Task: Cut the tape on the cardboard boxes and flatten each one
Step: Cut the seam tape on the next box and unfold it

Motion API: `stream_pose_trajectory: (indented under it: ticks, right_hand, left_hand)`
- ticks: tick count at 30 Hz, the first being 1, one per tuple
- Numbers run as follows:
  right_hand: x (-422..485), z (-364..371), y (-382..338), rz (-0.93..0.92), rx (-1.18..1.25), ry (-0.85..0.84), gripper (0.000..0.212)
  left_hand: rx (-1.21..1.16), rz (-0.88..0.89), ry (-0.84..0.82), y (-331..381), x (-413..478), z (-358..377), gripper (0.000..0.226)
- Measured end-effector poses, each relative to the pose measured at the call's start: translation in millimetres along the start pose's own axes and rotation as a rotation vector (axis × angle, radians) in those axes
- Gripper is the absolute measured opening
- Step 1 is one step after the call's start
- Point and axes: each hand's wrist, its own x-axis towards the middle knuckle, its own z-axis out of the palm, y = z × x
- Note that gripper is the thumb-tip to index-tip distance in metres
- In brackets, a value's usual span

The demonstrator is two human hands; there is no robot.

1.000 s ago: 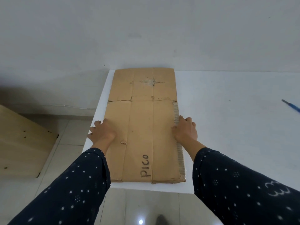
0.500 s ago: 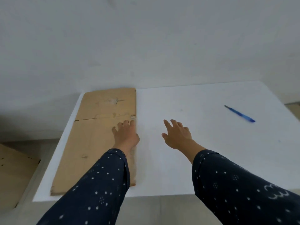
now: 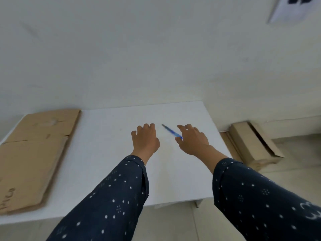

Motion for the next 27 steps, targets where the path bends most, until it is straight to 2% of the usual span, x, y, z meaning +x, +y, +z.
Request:
stream_pose_trajectory:
  ticks: [6,14,20,27]
  right_hand:
    - [8,-23,127,0.105,0.047,0.029,0.057]
    - [28,-41,306,0.264,0.137,0.015,0.057]
    - [59,-34,453,0.278,0.097,-0.042,0.054]
    - [123,-1,614,0.189,0.042,-0.161,0.056]
  left_hand:
    - [-0.015,0.222,0.068,138,41,6,0.042]
    - [-0.035,0.387,-0.013,309,106,40,0.039]
    - [-0.111,0.348,-0.067,432,156,87,0.04]
    - [-0.112,0.18,-0.104,550,205,173,0.036]
